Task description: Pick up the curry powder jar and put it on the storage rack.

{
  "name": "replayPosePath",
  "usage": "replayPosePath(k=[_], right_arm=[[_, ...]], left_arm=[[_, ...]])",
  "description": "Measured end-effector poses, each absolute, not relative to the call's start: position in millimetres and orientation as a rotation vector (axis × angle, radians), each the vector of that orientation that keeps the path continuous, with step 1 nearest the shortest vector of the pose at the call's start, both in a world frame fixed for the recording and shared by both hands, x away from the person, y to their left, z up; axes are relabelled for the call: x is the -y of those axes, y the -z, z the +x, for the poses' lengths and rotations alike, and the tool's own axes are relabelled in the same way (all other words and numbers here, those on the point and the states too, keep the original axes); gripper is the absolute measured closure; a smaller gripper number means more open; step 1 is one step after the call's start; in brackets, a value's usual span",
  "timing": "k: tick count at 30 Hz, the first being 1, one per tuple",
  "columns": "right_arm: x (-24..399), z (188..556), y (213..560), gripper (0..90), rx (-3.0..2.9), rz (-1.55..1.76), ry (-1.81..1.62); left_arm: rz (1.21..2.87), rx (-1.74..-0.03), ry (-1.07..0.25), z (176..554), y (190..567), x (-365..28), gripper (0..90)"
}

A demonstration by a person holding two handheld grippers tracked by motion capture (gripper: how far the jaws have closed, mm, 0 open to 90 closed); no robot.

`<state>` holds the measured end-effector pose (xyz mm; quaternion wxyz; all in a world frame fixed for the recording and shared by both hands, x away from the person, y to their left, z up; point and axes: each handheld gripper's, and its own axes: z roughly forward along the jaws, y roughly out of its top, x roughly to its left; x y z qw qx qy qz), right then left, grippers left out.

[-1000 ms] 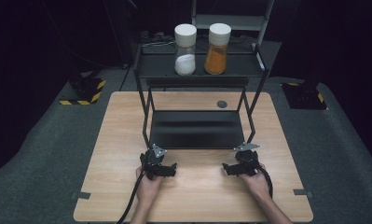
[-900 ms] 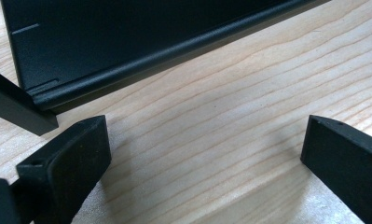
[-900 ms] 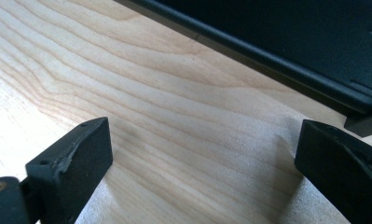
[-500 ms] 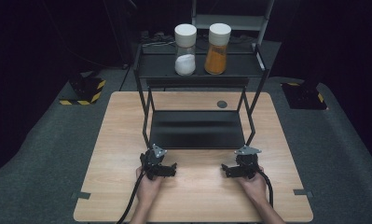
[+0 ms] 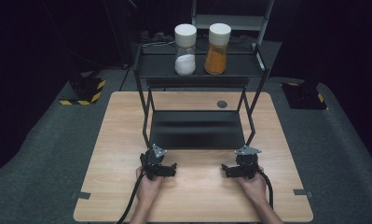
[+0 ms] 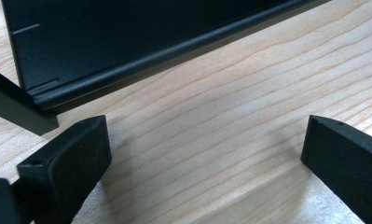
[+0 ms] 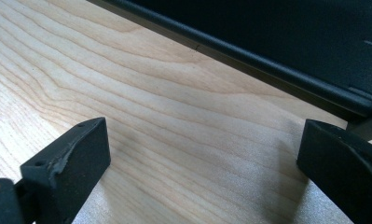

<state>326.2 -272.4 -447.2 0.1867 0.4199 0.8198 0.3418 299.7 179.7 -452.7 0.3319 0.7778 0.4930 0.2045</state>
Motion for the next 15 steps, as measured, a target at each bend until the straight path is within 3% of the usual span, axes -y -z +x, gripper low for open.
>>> replayPosePath(k=[15], right_arm=[[271.9,326.0,447.1,1.7,-2.306,1.187,-0.961]], left_arm=[[2.033,-1.288,-0.534,299.7,452.7,-179.7,1.4]])
